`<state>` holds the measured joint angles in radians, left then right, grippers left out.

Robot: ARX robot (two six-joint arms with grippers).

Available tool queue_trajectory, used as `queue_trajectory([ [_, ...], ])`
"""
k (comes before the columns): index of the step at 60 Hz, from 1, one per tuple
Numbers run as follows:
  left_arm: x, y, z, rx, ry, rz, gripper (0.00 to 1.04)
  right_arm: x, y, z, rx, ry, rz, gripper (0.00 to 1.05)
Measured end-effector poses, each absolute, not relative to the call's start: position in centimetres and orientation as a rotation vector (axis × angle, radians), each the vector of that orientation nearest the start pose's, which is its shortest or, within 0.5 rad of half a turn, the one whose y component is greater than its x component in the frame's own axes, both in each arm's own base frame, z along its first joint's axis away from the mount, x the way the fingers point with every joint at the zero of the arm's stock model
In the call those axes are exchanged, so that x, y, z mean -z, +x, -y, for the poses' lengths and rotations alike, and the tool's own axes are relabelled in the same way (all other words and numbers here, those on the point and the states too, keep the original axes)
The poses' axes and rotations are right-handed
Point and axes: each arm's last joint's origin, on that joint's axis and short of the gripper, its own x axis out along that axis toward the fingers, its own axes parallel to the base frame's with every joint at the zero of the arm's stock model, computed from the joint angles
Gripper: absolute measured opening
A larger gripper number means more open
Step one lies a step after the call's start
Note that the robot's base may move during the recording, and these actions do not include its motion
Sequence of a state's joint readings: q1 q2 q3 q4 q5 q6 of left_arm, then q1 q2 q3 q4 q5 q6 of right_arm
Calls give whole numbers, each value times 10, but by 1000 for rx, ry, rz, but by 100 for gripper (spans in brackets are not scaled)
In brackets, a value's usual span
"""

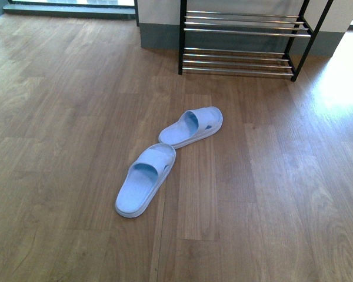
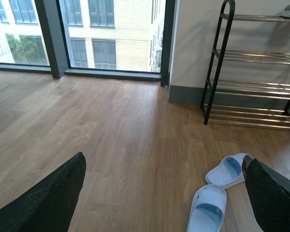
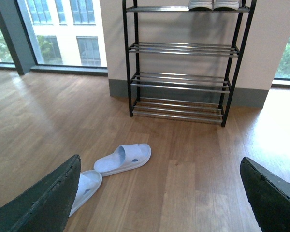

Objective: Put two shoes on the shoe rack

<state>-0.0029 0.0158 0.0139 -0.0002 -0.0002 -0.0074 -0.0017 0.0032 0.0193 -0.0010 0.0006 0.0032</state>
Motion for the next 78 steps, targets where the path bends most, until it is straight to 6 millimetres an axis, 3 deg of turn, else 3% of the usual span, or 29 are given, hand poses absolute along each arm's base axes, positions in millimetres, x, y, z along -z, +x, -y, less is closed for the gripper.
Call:
queue_trajectory([
  [70,-167,98,0,2,-7,-2,95,-170,97,0,2,3,14,95],
  [78,-167,98,0,2,-7,-2,95,-163,109,-2,68,-5,-105,95],
])
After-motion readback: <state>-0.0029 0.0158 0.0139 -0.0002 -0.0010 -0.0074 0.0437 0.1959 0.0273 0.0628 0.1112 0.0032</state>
